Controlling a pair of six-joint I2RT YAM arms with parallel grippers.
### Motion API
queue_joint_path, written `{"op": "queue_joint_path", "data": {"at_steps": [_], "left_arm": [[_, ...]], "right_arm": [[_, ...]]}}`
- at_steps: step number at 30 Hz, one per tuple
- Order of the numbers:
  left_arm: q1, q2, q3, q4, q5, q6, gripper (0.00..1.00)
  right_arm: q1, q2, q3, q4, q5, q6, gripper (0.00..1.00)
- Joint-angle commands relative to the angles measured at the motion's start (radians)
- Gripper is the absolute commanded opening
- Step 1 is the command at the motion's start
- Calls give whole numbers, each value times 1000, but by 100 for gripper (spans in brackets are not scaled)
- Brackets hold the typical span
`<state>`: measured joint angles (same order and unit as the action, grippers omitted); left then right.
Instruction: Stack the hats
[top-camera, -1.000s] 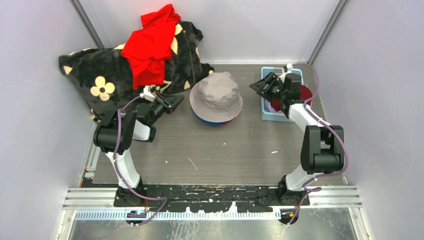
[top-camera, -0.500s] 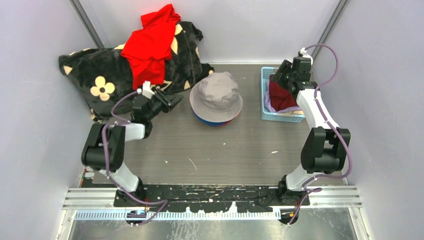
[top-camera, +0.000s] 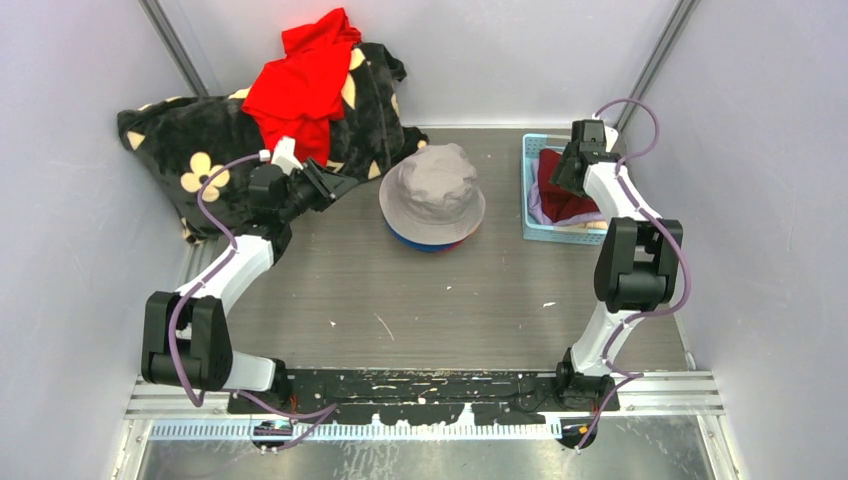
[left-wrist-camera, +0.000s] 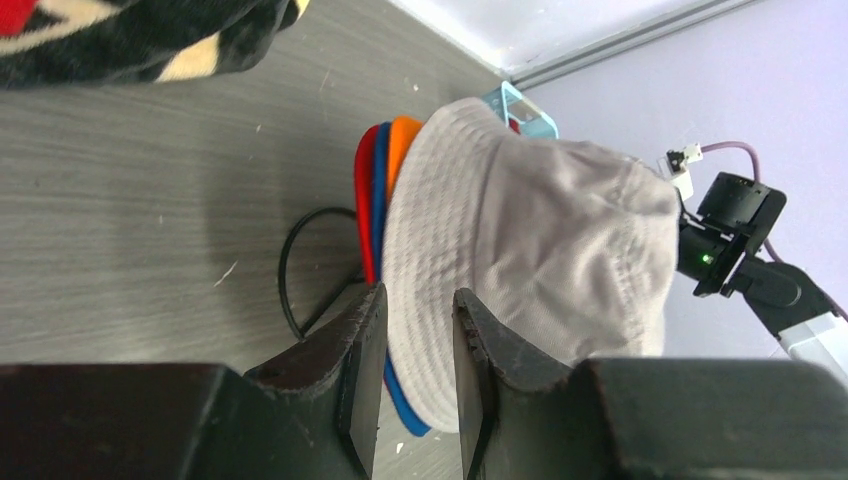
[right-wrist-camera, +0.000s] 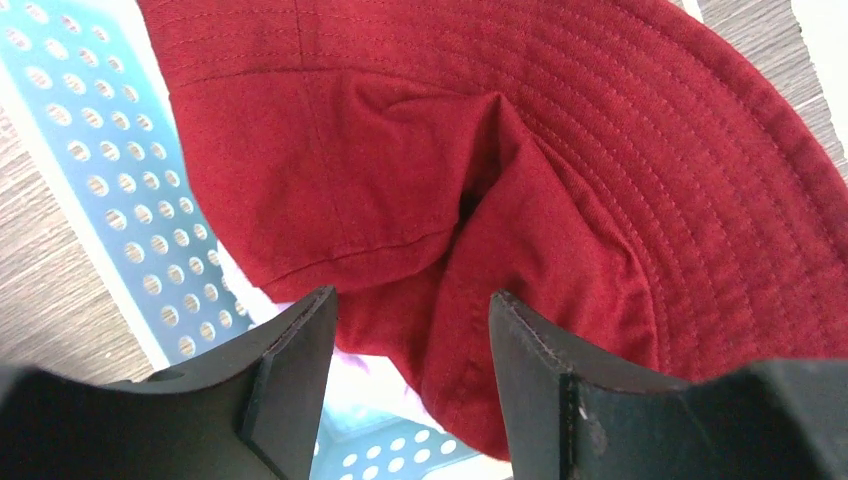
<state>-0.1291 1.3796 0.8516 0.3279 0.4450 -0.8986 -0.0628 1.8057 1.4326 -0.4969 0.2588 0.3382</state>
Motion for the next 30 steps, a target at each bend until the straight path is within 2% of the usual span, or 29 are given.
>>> {"op": "queue_joint_path", "data": {"at_steps": [1,5,9,11,15,22,30], "left_arm": [[-3,-6,-9,-21,4,28,31],[-3,-10,-13,-22,8,27,31],[-3,-13,-16,-22,9,29,31],[-3,-14,-16,-21,9,28,31],[-4,-14,-16,-21,13,24,31],[-4,-24,-12,-16,14,11,31],[-9,-67,-4,-38,4,10,31]], "right_arm": [[-9,44,76,-6,53,-15,61],[-15,109,113,12,52,-10,58],[-27,195,168,-5,47,-7,48],[-30,217,180,1,49,-8,38],[-33,208,186,7,54,-6,2],[8,-55,133,59,-3,3,1],[29,-260,260,9,-184,-14,1]]}}
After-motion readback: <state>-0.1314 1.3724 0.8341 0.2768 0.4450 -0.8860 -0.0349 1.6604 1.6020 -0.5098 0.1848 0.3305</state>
